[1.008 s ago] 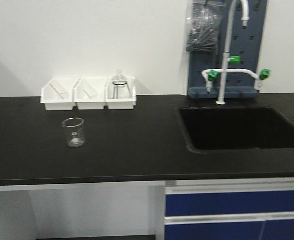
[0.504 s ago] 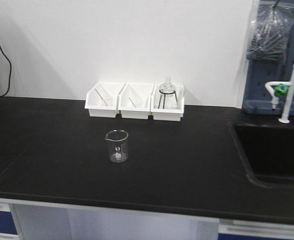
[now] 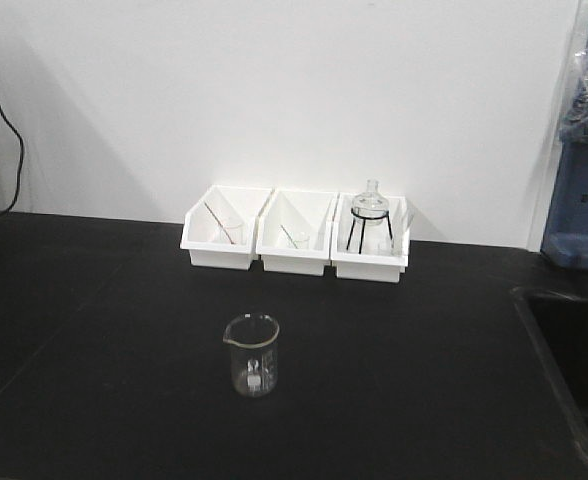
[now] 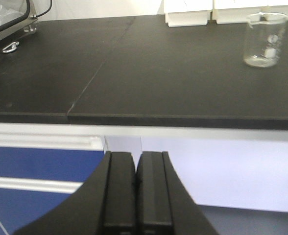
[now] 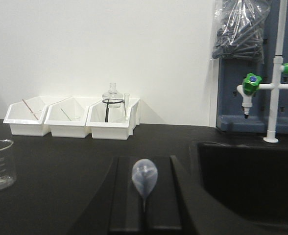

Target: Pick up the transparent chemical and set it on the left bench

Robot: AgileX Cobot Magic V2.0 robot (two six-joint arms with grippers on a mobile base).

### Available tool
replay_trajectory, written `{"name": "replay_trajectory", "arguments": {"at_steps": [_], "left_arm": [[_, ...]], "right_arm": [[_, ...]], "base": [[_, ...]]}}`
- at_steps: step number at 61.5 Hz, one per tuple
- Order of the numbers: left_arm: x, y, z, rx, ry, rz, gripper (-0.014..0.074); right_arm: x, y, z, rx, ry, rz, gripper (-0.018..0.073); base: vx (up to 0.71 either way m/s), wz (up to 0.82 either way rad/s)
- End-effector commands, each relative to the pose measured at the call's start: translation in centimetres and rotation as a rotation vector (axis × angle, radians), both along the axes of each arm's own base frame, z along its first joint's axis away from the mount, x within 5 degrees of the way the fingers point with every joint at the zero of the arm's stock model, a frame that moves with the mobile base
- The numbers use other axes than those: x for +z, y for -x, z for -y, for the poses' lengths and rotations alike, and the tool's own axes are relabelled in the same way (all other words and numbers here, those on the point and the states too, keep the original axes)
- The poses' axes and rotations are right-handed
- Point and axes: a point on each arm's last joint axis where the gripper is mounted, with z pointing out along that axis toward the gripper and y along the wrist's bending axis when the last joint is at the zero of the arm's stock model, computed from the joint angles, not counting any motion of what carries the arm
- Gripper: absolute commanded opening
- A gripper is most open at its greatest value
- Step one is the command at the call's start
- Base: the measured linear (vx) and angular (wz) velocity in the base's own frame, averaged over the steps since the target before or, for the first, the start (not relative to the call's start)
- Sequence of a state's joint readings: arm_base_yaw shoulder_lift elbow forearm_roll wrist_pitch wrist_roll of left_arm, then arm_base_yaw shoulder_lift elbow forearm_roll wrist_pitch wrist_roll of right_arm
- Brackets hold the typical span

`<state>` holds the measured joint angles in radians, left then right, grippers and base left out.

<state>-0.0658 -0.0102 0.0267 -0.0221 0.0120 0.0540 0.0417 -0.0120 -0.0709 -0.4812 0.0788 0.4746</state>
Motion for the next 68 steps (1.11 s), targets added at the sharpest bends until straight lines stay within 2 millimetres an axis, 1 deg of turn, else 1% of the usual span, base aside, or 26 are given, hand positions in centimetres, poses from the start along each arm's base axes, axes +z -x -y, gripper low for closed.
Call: {"name": "replay_trajectory", "arguments": {"at_steps": [1, 29, 68], "left_arm": [[0.27, 0.15, -0.02, -0.001, 0.014, 0.081, -0.0003], [0.27, 0.15, -0.02, -0.001, 0.014, 0.081, -0.0003], [0.27, 0.15, -0.02, -0.001, 0.014, 0.081, -0.0003]], "right_arm": [[1.56, 0.36, -0.24, 0.025, 0.007, 0.093, 0.0], [1.57, 0.37, -0.25, 0.026, 0.007, 0.094, 0.0], [1.76, 0.41, -0.35, 0.037, 0.009, 0.115, 0.0]], "base": [[0.33, 0.03], [0.25, -0.01], [0.08, -0.02]]}}
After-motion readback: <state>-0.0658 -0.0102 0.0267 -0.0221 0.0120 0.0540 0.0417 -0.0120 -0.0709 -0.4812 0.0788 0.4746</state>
